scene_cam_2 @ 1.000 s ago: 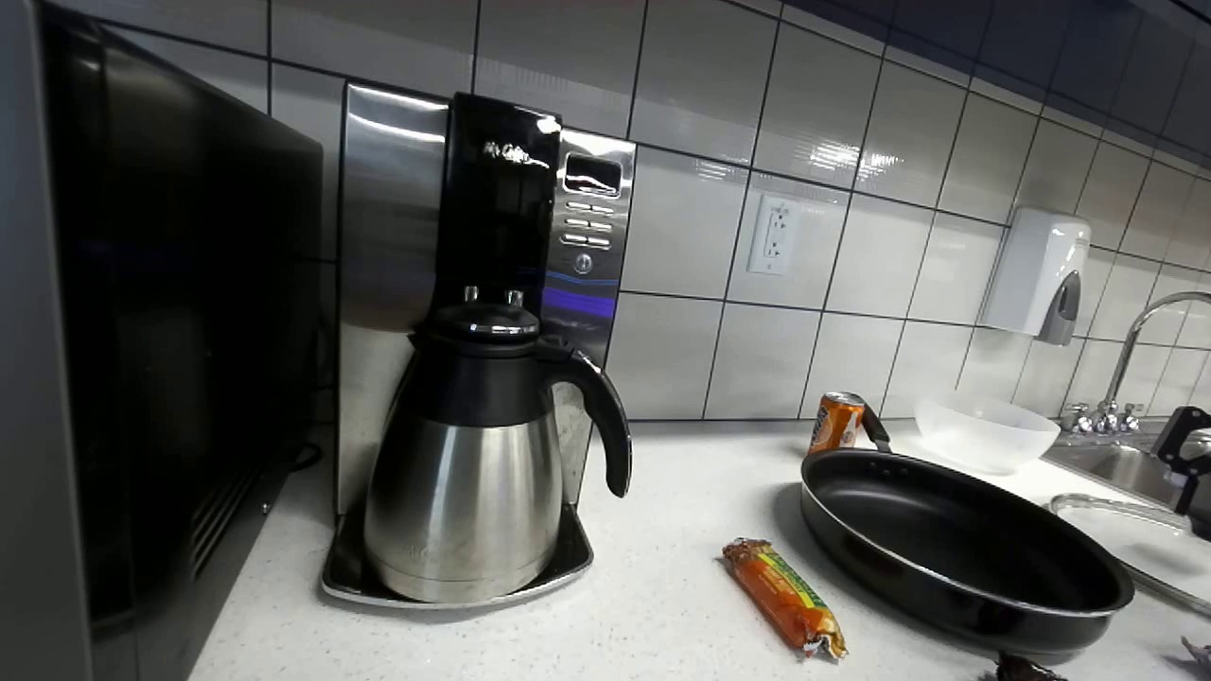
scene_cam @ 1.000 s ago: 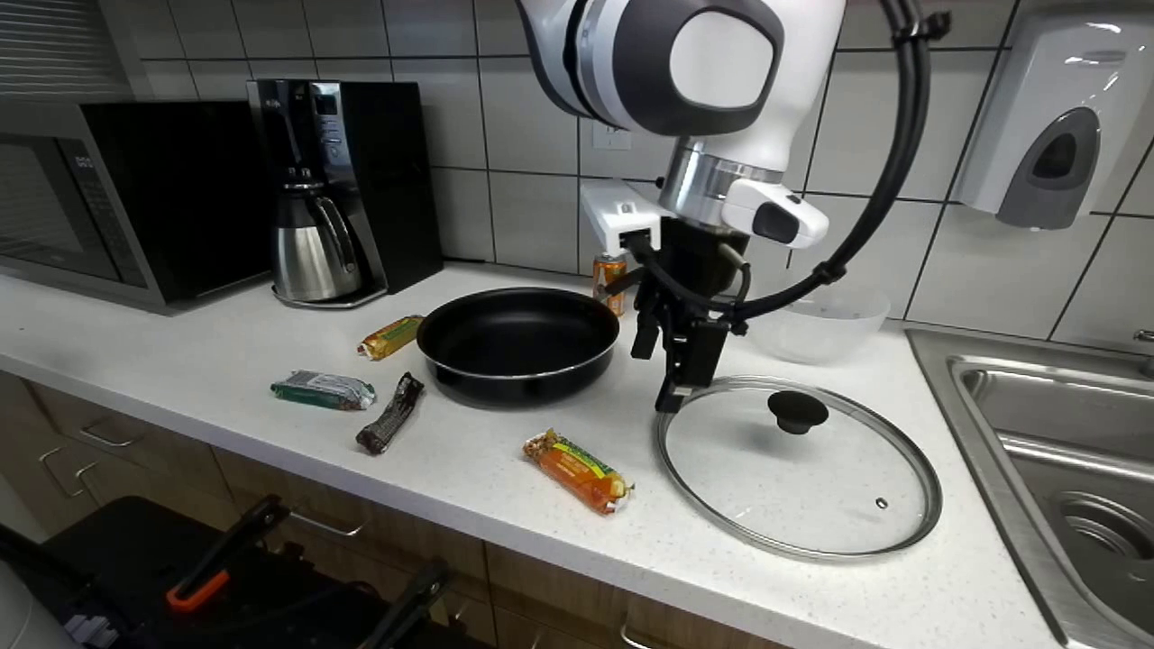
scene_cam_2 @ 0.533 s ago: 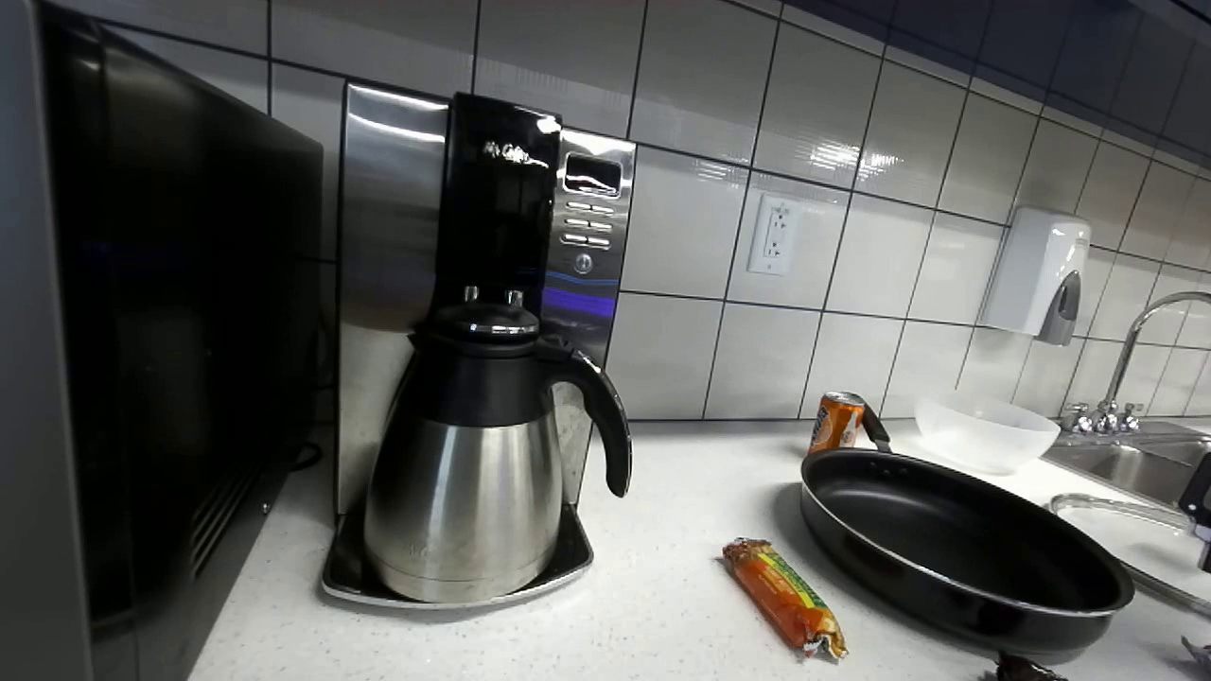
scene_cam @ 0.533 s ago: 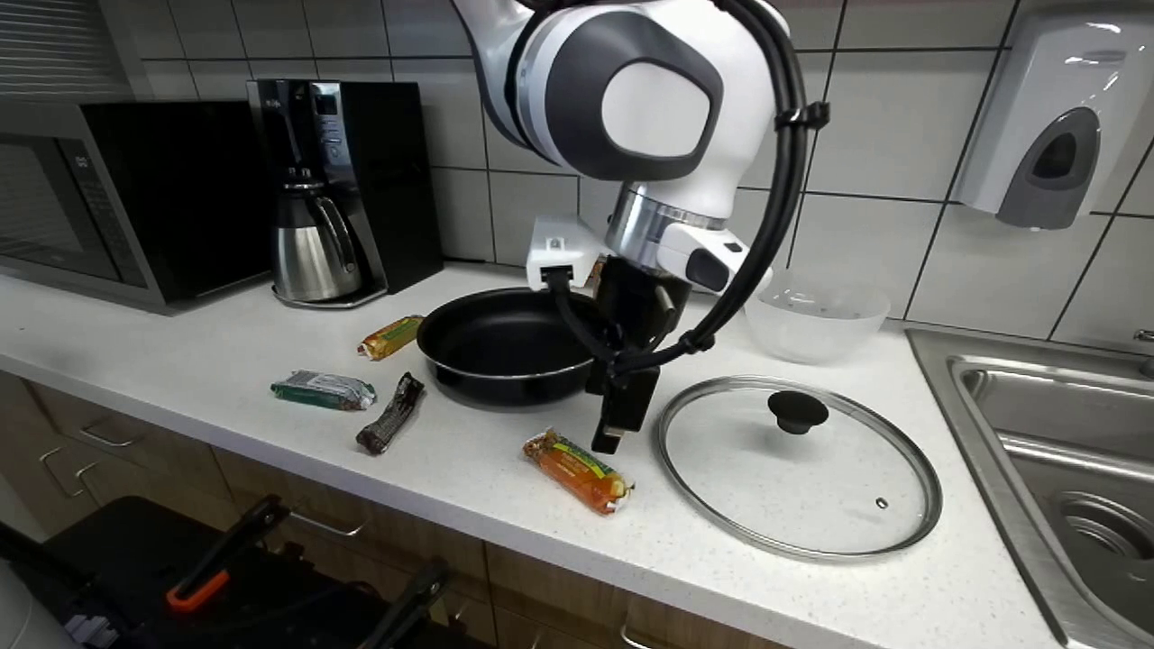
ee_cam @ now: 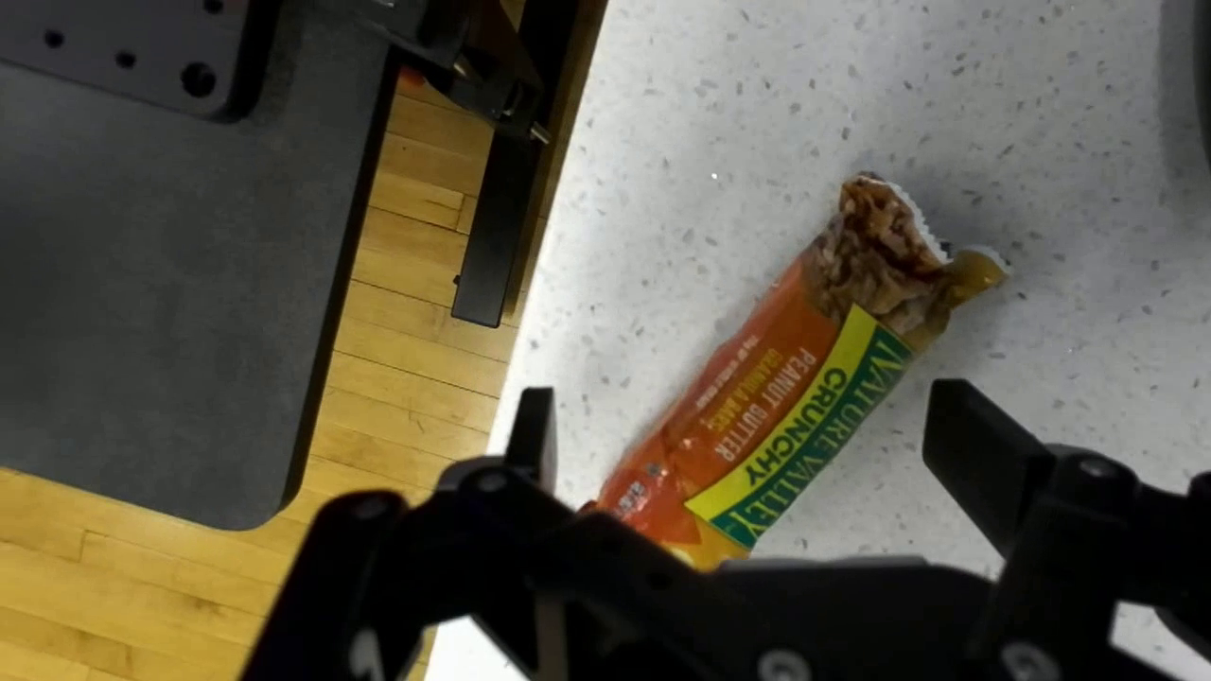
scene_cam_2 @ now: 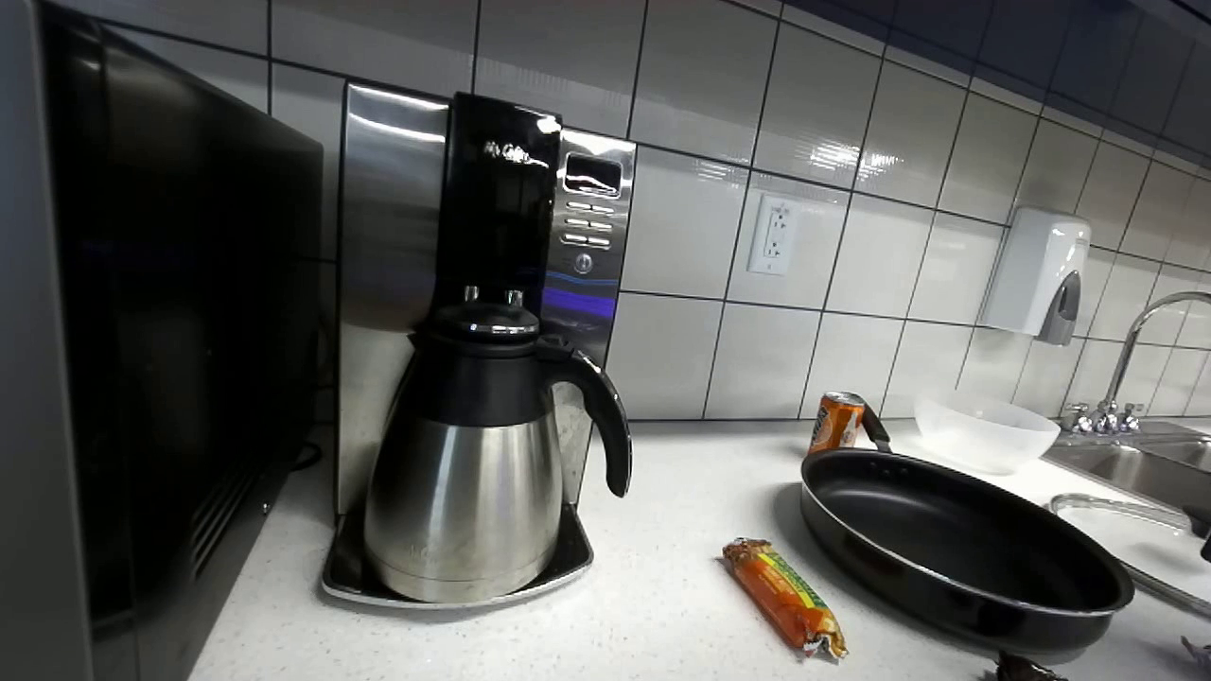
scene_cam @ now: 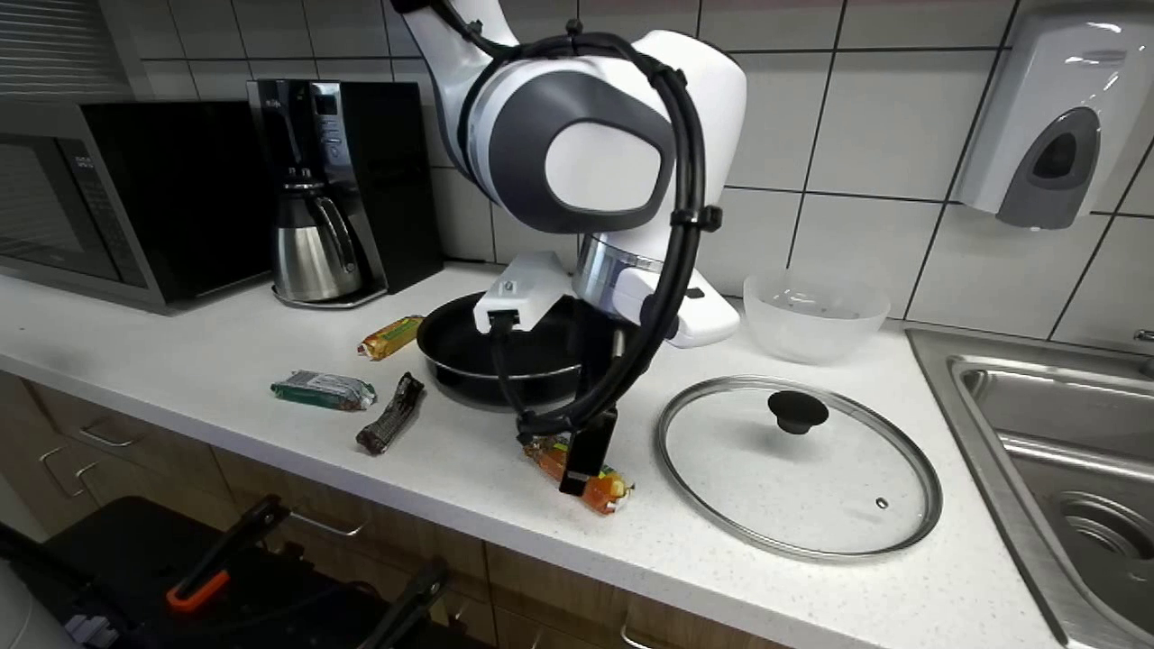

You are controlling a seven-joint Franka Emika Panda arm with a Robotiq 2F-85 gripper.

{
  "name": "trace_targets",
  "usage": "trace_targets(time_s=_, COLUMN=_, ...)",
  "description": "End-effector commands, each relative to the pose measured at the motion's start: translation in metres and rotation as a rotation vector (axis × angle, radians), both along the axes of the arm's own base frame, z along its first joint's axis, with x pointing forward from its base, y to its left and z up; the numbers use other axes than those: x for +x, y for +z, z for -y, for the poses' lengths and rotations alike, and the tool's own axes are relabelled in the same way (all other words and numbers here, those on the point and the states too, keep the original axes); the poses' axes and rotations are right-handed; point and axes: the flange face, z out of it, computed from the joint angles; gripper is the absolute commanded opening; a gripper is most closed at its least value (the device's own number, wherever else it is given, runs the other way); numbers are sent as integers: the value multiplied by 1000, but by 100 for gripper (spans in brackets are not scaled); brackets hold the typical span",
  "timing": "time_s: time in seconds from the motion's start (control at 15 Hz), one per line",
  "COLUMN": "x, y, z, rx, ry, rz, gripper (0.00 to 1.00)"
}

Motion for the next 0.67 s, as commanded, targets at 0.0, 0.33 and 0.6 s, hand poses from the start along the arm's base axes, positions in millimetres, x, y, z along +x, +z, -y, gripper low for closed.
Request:
trace_targets(time_s=0.0, x=-4, y=-1, z=-5, rx=-21, ry=-68, rz=13, gripper=100)
trace_targets(time_s=0.33, x=-2, y=-3, z=0, rx=-36, ry=-112, rz=15, gripper=100)
trace_targets(time_s=0.6, x=0, y=-7, z=-1, rx=-37, ry=-130, rz=9, gripper=100)
